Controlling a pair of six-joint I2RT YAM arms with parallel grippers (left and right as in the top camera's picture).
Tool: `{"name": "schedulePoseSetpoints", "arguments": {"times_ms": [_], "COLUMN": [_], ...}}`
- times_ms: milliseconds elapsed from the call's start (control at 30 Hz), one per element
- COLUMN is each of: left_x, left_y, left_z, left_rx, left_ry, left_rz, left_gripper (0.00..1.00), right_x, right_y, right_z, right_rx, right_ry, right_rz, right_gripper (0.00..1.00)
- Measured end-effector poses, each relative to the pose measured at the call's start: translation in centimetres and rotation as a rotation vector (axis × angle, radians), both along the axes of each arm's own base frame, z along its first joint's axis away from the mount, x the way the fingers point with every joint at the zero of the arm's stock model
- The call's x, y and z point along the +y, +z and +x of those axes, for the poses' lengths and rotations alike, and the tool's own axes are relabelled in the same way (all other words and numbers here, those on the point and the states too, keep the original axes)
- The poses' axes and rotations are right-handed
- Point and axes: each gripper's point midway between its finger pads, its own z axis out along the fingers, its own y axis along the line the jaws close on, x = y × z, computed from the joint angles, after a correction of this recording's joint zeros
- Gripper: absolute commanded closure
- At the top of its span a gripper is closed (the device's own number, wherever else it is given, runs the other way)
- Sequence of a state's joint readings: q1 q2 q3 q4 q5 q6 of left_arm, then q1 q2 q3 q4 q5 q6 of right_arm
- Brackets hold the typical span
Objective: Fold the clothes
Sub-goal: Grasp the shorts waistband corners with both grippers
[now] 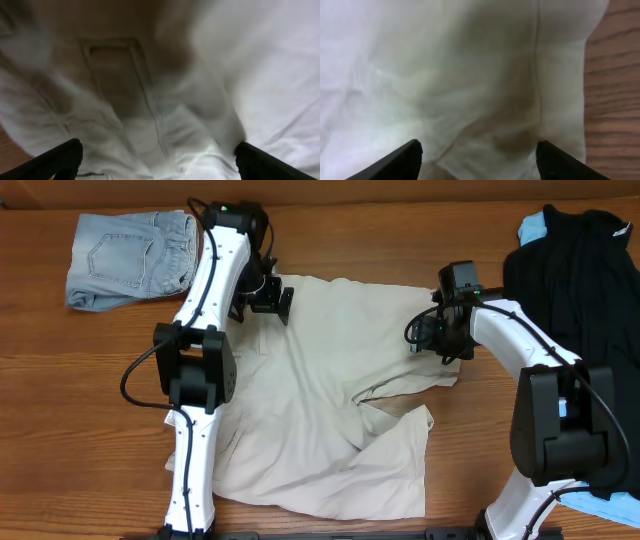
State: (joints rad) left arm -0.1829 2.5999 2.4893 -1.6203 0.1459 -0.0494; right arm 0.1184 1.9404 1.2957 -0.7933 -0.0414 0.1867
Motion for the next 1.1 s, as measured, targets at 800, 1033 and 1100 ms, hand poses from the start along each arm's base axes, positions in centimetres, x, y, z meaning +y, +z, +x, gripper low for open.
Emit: {"name": "schedulePoseSetpoints", "arguments": {"times_ms": [800,1033,1100], "left_x": [-2.0,-1.9,-1.8], "left_y": [-1.6,-2.7,-2.7], "left_z": [10.9,13.1,13.1], "left_rx": [-0.423,-0.492,-0.491], "left_ry": [0.004,0.011,0.014], "left_rz": [-0.078,-0.087,-0.088], "left_gripper": [0.0,0.0,0.0], "right_x": [0.8,1.0,1.0], "right_y": [-1.0,-0.8,-0.9], "right_z": [10.1,12.1,12.0], "right_rx": [-0.35,-0.436,-0.426], "right_ry": [-0.008,-0.011,-0.009], "right_rz": [0.012,0.024,0.022], "right_gripper": [0.24,0.22,0.2]}}
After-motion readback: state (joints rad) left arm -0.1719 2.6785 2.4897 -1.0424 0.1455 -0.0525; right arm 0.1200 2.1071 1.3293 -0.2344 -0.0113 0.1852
